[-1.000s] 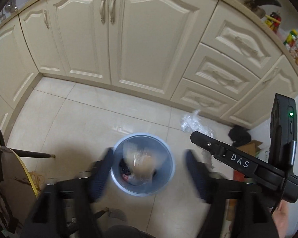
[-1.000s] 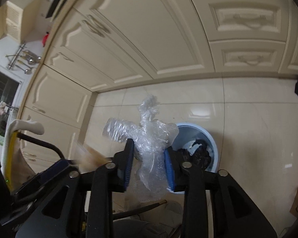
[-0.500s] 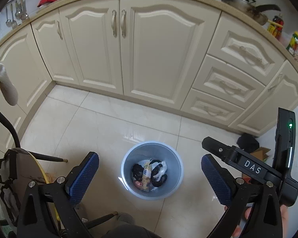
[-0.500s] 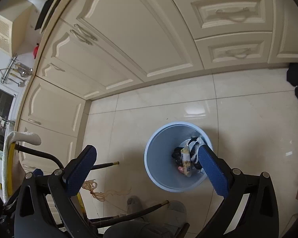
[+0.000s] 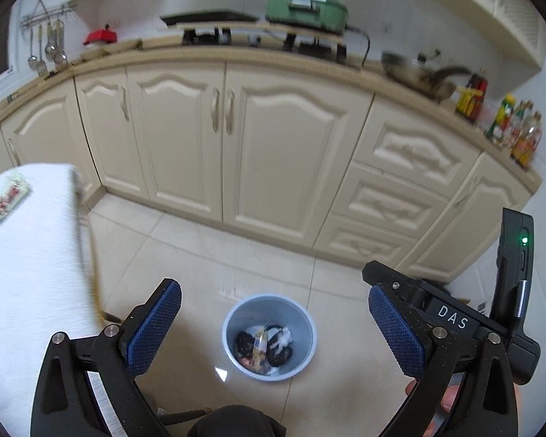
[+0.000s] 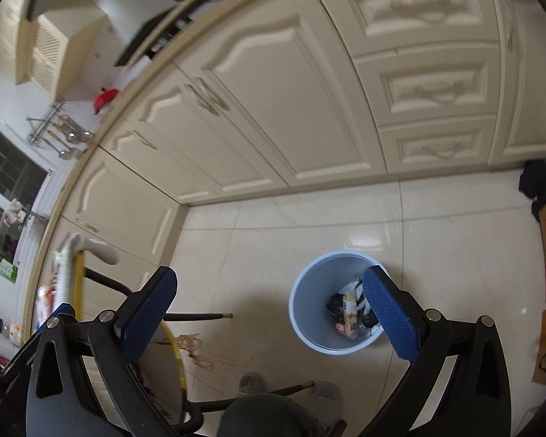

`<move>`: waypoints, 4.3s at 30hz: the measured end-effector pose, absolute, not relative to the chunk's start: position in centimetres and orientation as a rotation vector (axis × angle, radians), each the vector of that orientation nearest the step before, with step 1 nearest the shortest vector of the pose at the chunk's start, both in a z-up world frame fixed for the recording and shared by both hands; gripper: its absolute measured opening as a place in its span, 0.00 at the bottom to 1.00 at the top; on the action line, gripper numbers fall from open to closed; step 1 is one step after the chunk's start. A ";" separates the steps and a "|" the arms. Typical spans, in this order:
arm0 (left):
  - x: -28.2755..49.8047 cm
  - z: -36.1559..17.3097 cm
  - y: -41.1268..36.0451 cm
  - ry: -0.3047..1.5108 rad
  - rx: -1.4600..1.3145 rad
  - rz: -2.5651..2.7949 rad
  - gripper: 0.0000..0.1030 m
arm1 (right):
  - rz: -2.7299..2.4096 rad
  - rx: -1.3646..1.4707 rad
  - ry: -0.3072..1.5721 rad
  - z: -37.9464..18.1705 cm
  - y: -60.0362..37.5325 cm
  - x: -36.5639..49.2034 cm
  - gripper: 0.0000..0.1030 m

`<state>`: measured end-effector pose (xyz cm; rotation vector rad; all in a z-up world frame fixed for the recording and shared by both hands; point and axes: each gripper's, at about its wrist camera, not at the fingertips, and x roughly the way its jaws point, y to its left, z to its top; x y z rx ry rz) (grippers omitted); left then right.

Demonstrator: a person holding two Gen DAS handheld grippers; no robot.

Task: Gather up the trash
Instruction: 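Move both tools back from the bin to the table, then grasp the blue candy bar with the left tool while the right tool grasps a plastic-wrapped sausage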

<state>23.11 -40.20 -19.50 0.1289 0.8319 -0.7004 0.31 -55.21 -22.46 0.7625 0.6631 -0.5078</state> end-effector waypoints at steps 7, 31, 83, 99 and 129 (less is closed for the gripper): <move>18.1 -14.7 -31.1 0.711 0.066 -0.677 0.99 | -0.452 0.665 0.581 -16.4 -49.3 0.8 1.00; 2.2 -7.7 -0.8 0.440 -0.102 -0.361 0.99 | -0.186 0.253 0.441 -3.9 -24.7 4.7 1.00; 33.0 -15.3 0.0 0.780 -0.022 -0.234 0.99 | 0.007 0.189 0.943 -20.9 -17.3 30.4 0.32; 43.4 -20.3 -8.6 0.974 0.136 -0.319 0.49 | 0.000 0.254 0.919 -19.9 -20.9 29.5 0.31; 43.5 -21.0 -7.3 0.942 0.105 -0.351 0.59 | 0.019 0.259 0.922 -19.6 -21.4 26.0 0.31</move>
